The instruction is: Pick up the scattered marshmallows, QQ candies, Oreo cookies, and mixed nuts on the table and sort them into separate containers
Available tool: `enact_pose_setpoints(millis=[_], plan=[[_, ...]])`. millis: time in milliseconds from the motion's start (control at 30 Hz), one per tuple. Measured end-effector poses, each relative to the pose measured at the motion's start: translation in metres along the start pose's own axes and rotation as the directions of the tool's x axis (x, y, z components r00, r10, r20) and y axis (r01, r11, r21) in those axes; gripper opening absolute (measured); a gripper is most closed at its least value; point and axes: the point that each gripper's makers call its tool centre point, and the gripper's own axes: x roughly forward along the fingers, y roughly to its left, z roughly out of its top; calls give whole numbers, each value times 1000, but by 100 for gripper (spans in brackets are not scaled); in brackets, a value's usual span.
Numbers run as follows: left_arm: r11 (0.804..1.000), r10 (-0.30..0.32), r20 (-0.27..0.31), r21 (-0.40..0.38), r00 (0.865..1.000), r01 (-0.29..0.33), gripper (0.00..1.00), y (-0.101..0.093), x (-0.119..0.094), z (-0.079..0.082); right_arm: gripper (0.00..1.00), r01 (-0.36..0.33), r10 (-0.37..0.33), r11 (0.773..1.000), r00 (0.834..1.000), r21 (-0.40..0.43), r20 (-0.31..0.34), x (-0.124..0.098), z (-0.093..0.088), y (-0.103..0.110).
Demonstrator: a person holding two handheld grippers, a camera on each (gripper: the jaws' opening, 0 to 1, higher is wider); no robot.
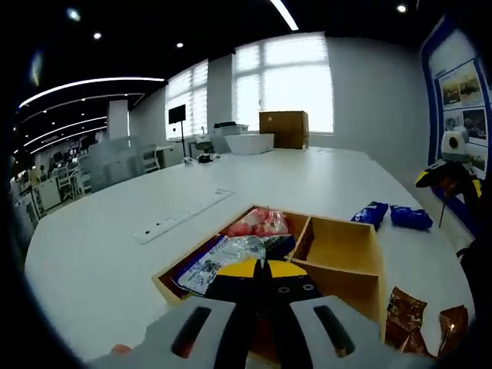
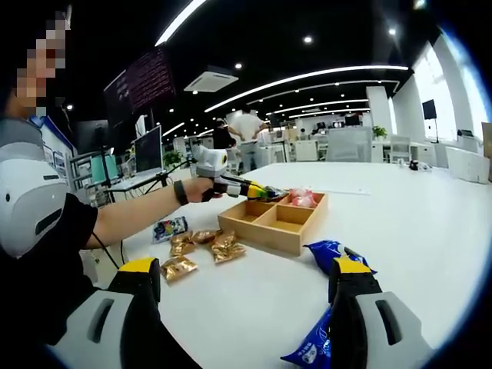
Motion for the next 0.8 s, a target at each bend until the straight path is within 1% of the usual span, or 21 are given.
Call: enact_pose_setpoints(millis=[33,67,100,133,233,467,500,533,567,633,733,800], plan=[[1000,3,-28,-21,1000,-4,8,2,1,-6,86,-1,1,1000,1000,0,-1,0,0,0],[998,-6,-28,-55,1000,5,8,2,2,-7,86,1,-1,1000,1000,0,-3,0,-1,0],[996,-14,-13,-84,1000,13,8,3,3,-5,86,3,-3,1000,1000,1,-3,0,-1,-1],[996,-17,-12,-89,1000,15,8,3,3,-5,86,4,-4,1000,1000,1,-4,0,-2,-1],[991,-13,-30,-134,999,9,8,7,5,-8,86,9,-9,1000,1000,6,-3,0,-2,-3],[989,-4,-39,-148,999,-2,10,7,8,-13,86,7,-7,1000,1000,9,-6,2,-3,-3],[992,-4,-45,-127,999,-2,12,6,8,-14,86,7,-7,1000,1000,9,-6,3,-3,-3],[992,4,-40,-126,999,-9,13,7,8,-14,86,7,-7,1000,1000,10,-7,3,-3,-3],[991,12,-40,-130,999,-17,16,9,8,-13,86,6,-6,1000,1000,9,-8,3,-4,-3],[987,17,-40,-157,999,-23,18,11,9,-14,86,4,-4,1000,1000,10,-9,4,-4,-3],[987,16,-33,-160,999,-21,19,8,9,-13,86,5,-4,1000,1000,12,-10,4,-5,-3],[989,20,-27,-147,999,-24,21,6,9,-13,86,4,-4,1000,1000,13,-8,4,-4,-3]])
